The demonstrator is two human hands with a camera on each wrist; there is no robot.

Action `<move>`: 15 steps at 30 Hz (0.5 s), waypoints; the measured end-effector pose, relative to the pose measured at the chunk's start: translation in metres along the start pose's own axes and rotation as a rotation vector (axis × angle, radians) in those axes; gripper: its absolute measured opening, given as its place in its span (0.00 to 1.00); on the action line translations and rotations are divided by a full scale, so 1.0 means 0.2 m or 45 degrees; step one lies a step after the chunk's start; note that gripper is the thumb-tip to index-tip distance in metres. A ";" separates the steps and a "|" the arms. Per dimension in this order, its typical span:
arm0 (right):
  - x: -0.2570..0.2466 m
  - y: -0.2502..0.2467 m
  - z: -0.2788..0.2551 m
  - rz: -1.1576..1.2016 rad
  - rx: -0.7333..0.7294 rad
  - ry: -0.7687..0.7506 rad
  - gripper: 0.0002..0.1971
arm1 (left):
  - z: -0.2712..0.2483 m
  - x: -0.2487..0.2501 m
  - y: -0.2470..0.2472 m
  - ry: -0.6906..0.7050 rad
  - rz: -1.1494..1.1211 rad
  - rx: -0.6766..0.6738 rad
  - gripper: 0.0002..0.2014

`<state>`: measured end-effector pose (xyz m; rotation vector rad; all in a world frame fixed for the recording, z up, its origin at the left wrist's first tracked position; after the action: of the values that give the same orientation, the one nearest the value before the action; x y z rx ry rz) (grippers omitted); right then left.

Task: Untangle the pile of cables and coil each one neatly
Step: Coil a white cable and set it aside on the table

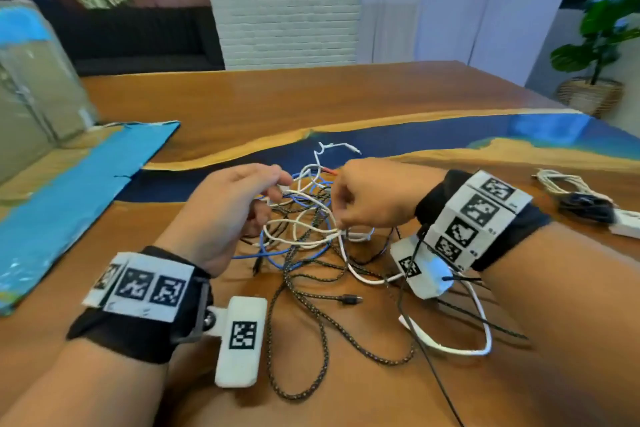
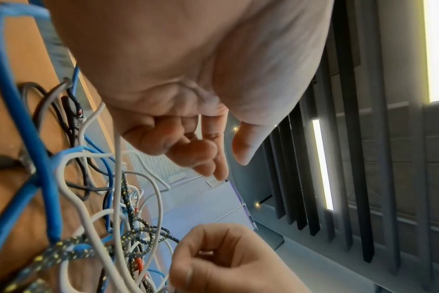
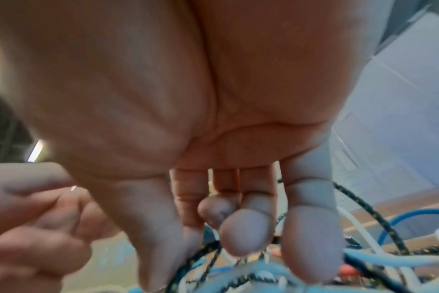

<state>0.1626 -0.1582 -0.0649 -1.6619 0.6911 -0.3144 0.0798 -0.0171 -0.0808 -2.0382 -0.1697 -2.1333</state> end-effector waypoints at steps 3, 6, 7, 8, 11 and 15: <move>0.03 -0.06 -0.01 0.132 0.091 -0.001 0.09 | -0.01 -0.02 0.04 -0.047 0.043 -0.057 0.08; -0.01 0.03 -0.02 0.159 -0.042 -0.020 0.09 | -0.01 -0.04 0.07 -0.065 0.079 -0.095 0.07; -0.03 0.06 -0.02 0.107 -0.086 -0.023 0.10 | -0.01 -0.04 0.06 -0.064 0.087 -0.092 0.08; -0.04 0.07 -0.01 0.048 -0.093 -0.017 0.08 | -0.01 -0.05 0.06 -0.068 0.099 -0.086 0.08; -0.04 0.04 0.00 -0.054 -0.048 -0.018 0.04 | 0.00 -0.07 0.07 -0.065 0.104 -0.121 0.05; 0.03 -0.07 -0.03 0.218 0.150 -0.032 0.06 | 0.00 -0.04 0.07 -0.011 0.126 -0.117 0.07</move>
<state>0.1664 -0.1658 -0.0514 -1.4824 0.7758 -0.2076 0.0826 -0.0298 -0.0898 -2.0597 0.0285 -2.1090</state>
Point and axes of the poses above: each hand's wrist, its own z-axis towards the middle knuckle, its own y-axis out of the palm, x = y × z, the point moved 9 cm from there along z, towards the middle knuckle, and after that the axes turned 7 degrees about -x, right-handed, at the moved point
